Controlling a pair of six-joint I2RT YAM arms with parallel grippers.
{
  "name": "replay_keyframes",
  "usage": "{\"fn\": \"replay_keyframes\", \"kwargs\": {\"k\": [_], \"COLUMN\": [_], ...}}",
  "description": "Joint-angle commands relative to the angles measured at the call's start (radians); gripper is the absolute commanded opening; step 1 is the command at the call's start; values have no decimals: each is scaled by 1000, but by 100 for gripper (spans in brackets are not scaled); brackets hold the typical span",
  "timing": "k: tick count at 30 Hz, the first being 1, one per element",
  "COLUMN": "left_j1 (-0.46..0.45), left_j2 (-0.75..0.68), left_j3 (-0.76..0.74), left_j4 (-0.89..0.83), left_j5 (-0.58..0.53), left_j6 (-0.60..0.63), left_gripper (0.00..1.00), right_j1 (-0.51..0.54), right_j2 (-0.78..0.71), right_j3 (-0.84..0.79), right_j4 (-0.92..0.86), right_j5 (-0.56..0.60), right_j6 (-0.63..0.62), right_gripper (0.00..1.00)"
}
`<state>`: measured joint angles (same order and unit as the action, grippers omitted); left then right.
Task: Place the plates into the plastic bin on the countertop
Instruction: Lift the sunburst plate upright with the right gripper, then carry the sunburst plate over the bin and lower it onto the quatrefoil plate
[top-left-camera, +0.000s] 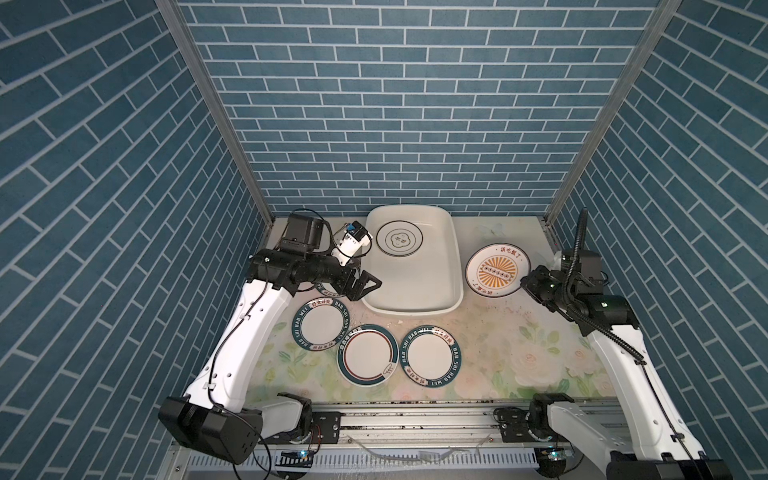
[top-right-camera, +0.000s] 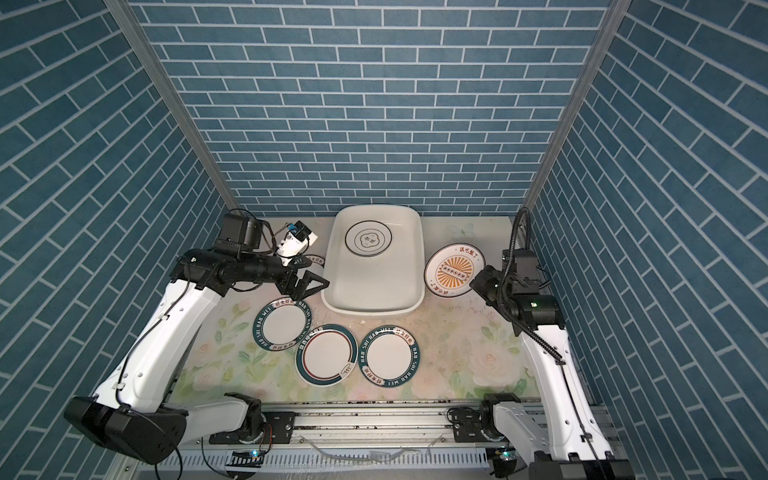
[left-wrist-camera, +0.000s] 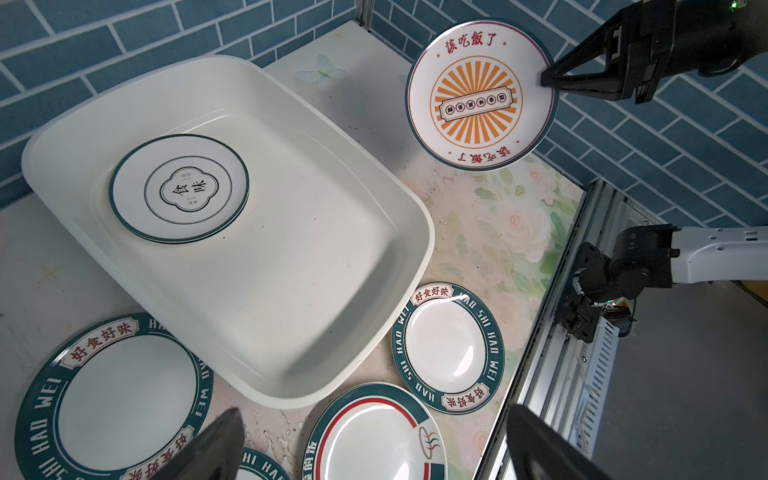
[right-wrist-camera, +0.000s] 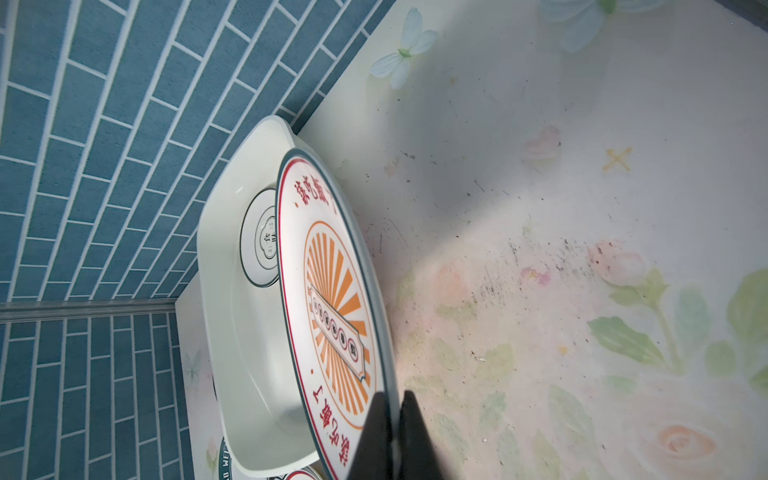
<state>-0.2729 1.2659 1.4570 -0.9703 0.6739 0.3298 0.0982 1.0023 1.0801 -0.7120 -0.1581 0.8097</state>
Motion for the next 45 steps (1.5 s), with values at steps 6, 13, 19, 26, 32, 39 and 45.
{"fn": "replay_keyframes", "kwargs": {"k": [6,13,19,26,32,39,45], "left_j1": [-3,-1,-2,-2,-2,-2,-1], "left_j2": [-38,-40,-35,-39,-28,-21,-12], "left_j3": [-33,-39,-37,-34,-31,-10,-11], "left_j4": [2,13,16,14,17,2,-4], "left_j5": [-38,-71,-76,-68,-64,-14,1], "left_j6": [12,4,-2,-6,-7,-9,-6], "left_gripper": [100,100,100,100,99,99,100], "right_j1": [32,136,218,292,327,346,353], "right_j2": [145,300,449,656,828,990,1090], "right_j3": [154,271,331,424,526,625,673], "right_j4": [119,179,302,431,504,557,602], "right_j5": [-40,-12,-14,-28,-41,-59,-78], "right_j6": [-46,-52,-15,24,55,92,120], "right_gripper": [1,0,1,1,1,1,1]}}
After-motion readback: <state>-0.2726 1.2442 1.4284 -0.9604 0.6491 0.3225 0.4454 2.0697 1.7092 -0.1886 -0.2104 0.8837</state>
